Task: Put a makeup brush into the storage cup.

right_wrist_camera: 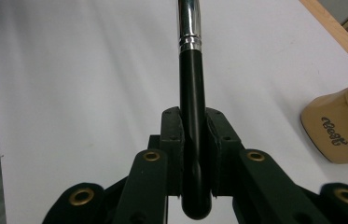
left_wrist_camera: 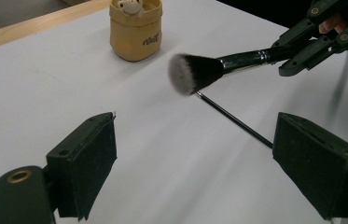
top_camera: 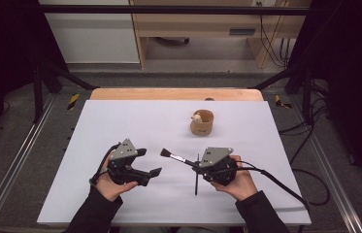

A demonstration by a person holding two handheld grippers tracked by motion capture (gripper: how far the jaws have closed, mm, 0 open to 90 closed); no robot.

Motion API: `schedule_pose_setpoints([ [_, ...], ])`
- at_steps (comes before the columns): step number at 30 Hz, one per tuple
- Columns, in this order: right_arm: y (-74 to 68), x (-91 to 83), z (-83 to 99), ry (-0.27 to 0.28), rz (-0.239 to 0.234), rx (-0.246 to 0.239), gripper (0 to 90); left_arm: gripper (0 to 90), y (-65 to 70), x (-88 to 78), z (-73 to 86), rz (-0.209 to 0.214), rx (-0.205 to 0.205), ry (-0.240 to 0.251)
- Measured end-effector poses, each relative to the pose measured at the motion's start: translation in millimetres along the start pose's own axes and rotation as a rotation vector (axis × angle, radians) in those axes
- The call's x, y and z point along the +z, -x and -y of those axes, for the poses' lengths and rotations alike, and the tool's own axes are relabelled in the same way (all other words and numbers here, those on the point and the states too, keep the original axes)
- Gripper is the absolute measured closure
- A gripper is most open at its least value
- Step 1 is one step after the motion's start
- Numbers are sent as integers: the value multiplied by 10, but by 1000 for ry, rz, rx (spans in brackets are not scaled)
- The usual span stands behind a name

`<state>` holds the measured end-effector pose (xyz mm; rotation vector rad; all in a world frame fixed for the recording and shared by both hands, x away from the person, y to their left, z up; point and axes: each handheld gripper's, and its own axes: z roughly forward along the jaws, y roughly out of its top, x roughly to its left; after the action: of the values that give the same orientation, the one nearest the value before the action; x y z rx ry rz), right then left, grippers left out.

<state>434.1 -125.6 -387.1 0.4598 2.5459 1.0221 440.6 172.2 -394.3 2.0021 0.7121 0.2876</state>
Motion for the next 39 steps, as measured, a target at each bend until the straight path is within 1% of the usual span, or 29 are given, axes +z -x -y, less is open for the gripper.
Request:
schedule_pose_setpoints([
  [2, 0, -3, 8, 5, 0, 2, 792, 127, 4, 9, 13, 1, -5, 3],
  [4, -7, -4, 26, 25, 6, 15, 791, 128, 16, 32, 40, 0, -14, 12],
  [6, -8, -3, 34, 31, 4, 19, 791, 128, 20, 37, 44, -1, -15, 14],
  [11, -15, 7, 81, 76, 11, 53, 792, 129, 55, 51, 67, -4, -30, 39],
  [15, -20, 15, 105, 93, 9, 68, 791, 134, 76, 59, 74, -5, -38, 54],
  [16, -23, 21, 120, 106, 5, 75, 791, 134, 86, 63, 74, 0, -40, 60],
  [20, -32, 36, 142, 120, 2, 87, 791, 136, 105, 76, 78, 8, -45, 63],
  [22, -35, 46, 153, 124, 4, 89, 791, 137, 121, 88, 78, 4, -43, 63],
  [24, -42, 52, 168, 138, 2, 103, 792, 139, 138, 106, 79, 10, -47, 69],
  [29, -46, 52, 182, 157, 6, 111, 791, 142, 152, 130, 90, 14, -56, 86],
  [31, -52, 43, 189, 170, 8, 121, 791, 148, 156, 148, 94, 22, -66, 99],
  [35, -59, 49, 194, 183, 13, 122, 791, 158, 163, 167, 92, 27, -70, 103],
  [39, -67, 59, 194, 188, 10, 124, 791, 167, 170, 185, 84, 40, -80, 113],
])
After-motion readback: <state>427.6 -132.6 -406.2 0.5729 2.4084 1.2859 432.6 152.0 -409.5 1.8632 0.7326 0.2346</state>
